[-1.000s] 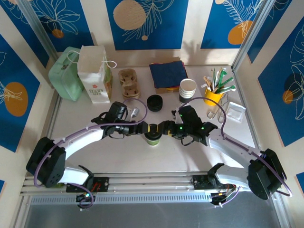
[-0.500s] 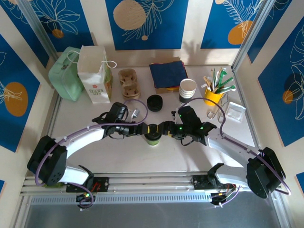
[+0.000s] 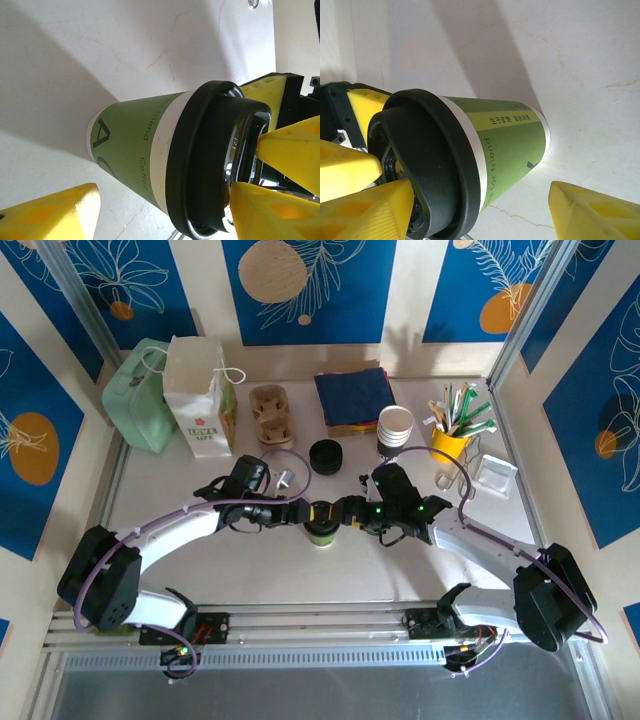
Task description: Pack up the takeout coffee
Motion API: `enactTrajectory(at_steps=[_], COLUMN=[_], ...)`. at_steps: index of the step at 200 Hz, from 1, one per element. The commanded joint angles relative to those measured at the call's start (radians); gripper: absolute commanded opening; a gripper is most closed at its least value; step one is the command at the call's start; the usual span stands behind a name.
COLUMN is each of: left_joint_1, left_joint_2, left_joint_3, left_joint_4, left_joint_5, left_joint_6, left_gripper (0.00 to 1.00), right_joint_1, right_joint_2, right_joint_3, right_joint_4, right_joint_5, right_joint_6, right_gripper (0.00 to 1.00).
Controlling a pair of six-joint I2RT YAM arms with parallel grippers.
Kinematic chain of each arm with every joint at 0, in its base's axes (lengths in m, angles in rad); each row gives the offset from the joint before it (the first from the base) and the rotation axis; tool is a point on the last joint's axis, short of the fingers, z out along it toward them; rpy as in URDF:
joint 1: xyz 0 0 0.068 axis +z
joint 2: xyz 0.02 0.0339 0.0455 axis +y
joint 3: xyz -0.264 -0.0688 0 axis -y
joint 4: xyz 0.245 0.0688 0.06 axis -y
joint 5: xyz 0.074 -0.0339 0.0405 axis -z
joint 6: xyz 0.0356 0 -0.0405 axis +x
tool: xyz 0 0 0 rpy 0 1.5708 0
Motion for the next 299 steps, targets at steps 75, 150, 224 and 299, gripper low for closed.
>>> enactTrajectory(at_steps=[75,150,224,299], left_joint_1=[0.000,0.001,-0.004,-0.007], left_joint_2=[0.065,0.054,0.036,-0.026], left_joint_3=[0.029,-0.012,0.008,0.079], left_joint_4=[-0.073,-0.110,-0.073,-0.094], left_joint_5=[-0.035,-0.058,-0.034,-0.024], left_joint_6=[0.036,0.068,0.057,0.047], left_gripper=[0.62,0.59,0.56,0.57], right_joint_1=[-0.020,-0.026,-0.033,-0.024], right_joint_2=[0.068,0.076,0.079,0.062], right_joint_3=[-0.003,-0.106,-0.082,0.054], right_joint_4=[-0.086,-0.051,-0.045,-0.123], right_joint_5=[0.045,0.041,0.003,0.004], right_joint_6=[0.000,0.005,0.024,0.007], right_gripper=[0.71,0.71,0.71,0.72])
